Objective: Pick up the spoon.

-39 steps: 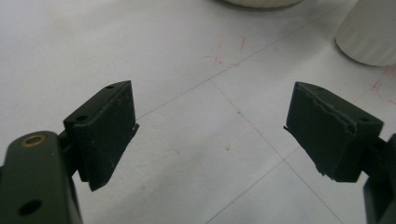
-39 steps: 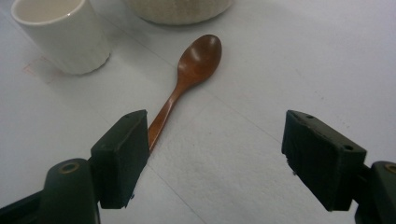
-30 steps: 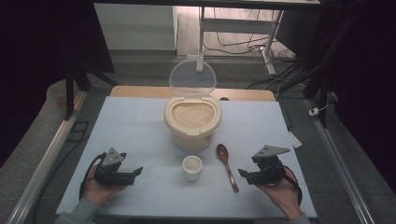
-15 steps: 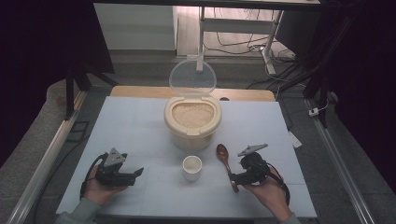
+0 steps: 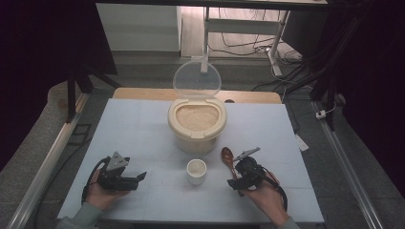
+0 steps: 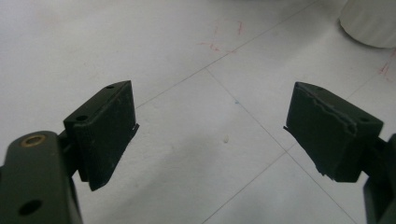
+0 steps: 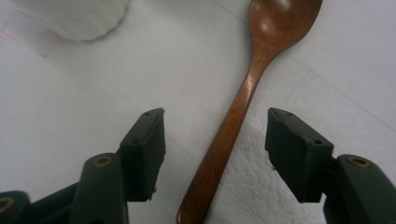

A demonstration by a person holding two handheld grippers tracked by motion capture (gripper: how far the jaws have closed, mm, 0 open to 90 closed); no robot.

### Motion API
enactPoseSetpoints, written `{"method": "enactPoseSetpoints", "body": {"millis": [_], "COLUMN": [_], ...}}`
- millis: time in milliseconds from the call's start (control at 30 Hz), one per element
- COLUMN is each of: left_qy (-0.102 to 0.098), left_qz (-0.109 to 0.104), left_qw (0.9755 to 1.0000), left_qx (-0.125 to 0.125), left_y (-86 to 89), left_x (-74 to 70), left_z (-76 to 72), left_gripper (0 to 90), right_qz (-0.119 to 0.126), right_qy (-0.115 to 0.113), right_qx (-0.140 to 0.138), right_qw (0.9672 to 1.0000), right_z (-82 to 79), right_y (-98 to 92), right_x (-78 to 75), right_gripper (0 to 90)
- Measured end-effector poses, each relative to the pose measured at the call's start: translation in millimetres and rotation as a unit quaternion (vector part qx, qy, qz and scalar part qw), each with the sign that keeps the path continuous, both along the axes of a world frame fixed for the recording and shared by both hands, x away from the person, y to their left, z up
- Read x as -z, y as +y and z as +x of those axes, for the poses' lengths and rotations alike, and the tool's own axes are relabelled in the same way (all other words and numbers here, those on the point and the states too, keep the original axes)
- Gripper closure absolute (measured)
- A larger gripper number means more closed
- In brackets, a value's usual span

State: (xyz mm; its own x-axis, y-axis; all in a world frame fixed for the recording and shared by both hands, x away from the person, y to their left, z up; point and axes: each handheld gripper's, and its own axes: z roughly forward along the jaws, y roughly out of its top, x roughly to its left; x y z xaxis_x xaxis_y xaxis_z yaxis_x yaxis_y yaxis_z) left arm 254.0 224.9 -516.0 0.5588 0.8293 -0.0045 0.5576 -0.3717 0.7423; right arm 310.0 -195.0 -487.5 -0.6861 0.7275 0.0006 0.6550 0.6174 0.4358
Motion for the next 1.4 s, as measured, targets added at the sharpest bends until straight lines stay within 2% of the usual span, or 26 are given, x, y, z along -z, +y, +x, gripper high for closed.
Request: {"method": "enactPoseSetpoints", "body": {"millis": [200, 433, 800, 1000, 1200, 1400], "left_qy": [-0.001, -0.002, -0.003, -0.002, -0.003, -0.004], "left_qz": [-0.002, -0.001, -0.004, -0.004, -0.004, -0.003], "left_qw": [1.0000, 1.0000, 1.0000, 1.0000, 1.0000, 1.0000], "left_qx": [0.000, -0.001, -0.001, -0.001, -0.001, -0.003], "left_y": [0.9, 1.6, 4.2, 4.6, 4.6, 5.3], "left_x": [0.4, 0.5, 1.1, 1.9, 2.1, 2.1], "left_z": [-0.2, -0.6, -1.4, -2.3, -2.6, -2.9], "left_gripper": [15.8, 15.8, 15.8, 15.8, 15.8, 15.8], "right_qz": [-0.015, -0.016, -0.029, -0.033, -0.032, -0.026], "right_qy": [0.009, 0.014, 0.007, 0.005, 0.005, 0.002], "right_qx": [0.022, 0.036, 0.073, 0.099, 0.106, 0.101], "right_qw": [0.9996, 0.9991, 0.9969, 0.9945, 0.9938, 0.9946], "right_z": [2.7, 2.8, 0.8, 1.1, 1.5, 1.3], "right_y": [2.1, 2.1, 5.5, 6.9, 7.3, 5.0], "right_x": [9.0, 10.5, 12.5, 12.4, 12.4, 11.9], "right_gripper": [48.1, 55.5, 69.5, 77.8, 79.1, 79.4]}}
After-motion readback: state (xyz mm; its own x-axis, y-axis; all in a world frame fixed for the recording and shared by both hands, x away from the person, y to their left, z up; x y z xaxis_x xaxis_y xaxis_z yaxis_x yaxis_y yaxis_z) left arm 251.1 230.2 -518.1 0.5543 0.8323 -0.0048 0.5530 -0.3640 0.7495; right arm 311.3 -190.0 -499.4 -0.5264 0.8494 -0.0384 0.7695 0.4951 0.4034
